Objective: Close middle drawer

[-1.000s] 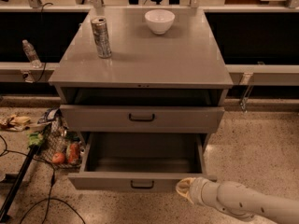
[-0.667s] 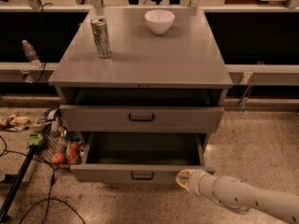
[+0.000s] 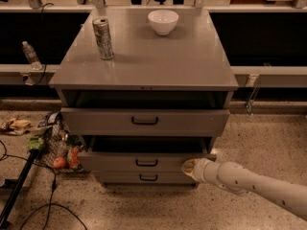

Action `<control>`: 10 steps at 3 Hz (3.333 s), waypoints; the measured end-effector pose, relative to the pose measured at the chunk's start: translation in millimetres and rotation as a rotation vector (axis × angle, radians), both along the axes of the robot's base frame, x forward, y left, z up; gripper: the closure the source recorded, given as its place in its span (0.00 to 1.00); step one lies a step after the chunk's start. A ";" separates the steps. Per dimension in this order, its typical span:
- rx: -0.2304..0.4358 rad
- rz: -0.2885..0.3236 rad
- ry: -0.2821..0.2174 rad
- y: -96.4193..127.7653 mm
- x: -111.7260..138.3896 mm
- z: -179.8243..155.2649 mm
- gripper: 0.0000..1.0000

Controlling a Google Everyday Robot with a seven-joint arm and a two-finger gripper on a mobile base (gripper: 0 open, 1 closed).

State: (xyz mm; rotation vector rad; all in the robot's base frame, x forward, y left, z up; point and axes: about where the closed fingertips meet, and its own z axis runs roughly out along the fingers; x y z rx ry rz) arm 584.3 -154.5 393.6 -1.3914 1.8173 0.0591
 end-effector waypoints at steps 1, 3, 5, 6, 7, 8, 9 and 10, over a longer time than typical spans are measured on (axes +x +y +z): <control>0.005 0.023 0.013 -0.3 25.8 -14.1 1.00; 0.045 0.006 -0.004 -17.7 55.6 -7.1 1.00; 0.046 0.006 -0.004 -17.7 54.3 -7.1 1.00; 0.046 0.006 -0.004 -17.6 53.4 -7.1 1.00; 0.046 0.006 -0.004 -17.6 53.4 -7.1 1.00; 0.053 0.009 0.005 -16.6 53.6 -8.8 1.00; 0.085 0.017 0.081 -11.0 28.6 -25.2 1.00; 0.167 -0.049 0.187 -15.6 -32.0 -38.9 1.00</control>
Offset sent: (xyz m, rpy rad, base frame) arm 0.0574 -0.0096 -0.0312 -0.0201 0.0158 0.0133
